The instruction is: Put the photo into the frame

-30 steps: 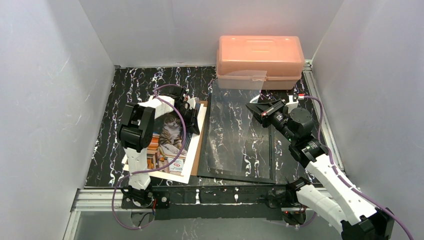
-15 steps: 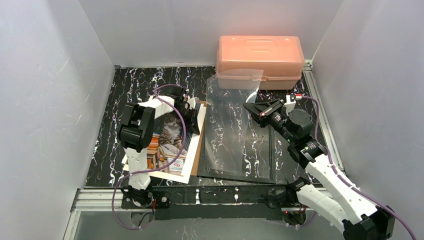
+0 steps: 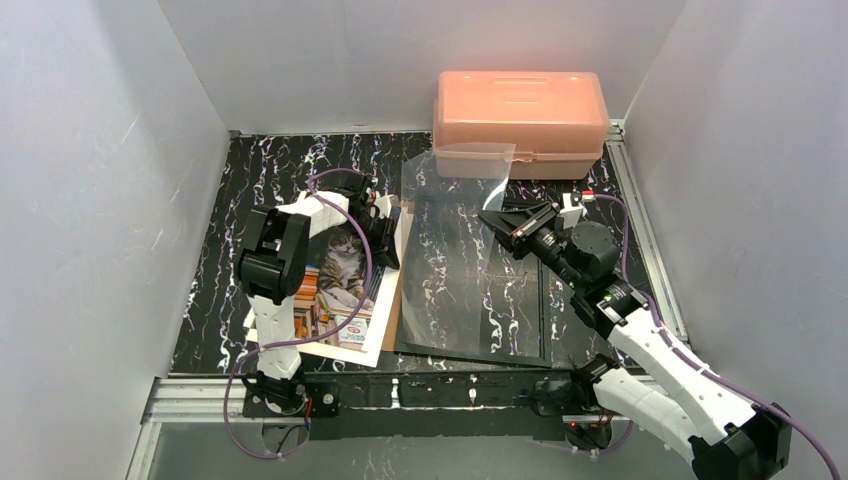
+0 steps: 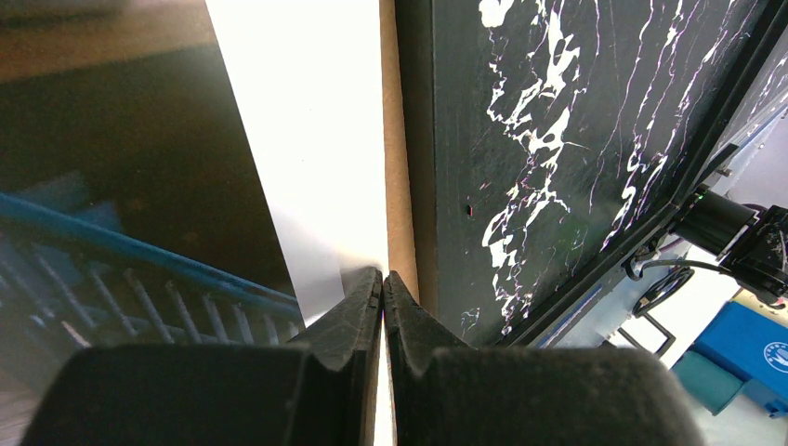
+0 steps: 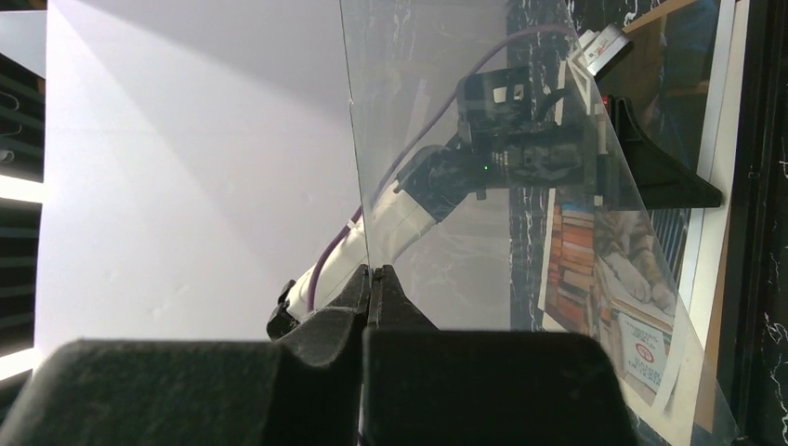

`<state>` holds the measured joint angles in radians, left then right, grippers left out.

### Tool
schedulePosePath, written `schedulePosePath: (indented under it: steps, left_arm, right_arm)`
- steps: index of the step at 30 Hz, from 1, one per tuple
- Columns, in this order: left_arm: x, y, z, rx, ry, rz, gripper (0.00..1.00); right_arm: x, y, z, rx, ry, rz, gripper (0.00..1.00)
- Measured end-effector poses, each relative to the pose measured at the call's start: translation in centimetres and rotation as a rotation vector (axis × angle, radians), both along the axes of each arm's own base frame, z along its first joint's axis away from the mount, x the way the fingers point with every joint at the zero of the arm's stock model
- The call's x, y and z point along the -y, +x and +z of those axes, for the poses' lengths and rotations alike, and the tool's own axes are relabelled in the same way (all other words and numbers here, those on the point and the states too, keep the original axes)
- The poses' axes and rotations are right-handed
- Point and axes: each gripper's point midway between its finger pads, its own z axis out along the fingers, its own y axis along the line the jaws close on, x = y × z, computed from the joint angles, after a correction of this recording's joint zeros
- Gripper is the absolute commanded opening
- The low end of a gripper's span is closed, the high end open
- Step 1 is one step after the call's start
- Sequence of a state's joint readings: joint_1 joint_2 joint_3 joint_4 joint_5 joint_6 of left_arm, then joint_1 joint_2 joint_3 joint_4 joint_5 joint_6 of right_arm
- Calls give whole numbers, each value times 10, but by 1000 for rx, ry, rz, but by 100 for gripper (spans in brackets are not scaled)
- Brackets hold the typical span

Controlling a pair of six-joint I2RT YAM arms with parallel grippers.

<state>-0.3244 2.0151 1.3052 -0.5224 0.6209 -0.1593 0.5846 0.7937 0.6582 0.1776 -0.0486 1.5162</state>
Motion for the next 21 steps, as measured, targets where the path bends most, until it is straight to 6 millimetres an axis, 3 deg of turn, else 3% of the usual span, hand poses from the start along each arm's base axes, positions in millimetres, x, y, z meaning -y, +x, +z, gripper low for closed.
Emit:
schedulePosePath:
  steps: [12, 21]
  left_arm:
    - [0, 0, 0, 0, 0, 0, 3]
    - [0, 0, 0, 0, 0, 0, 3]
  right_arm:
    - [1, 2, -24, -37, -26, -21, 1]
    - [10, 1, -21, -13, -40, -54, 1]
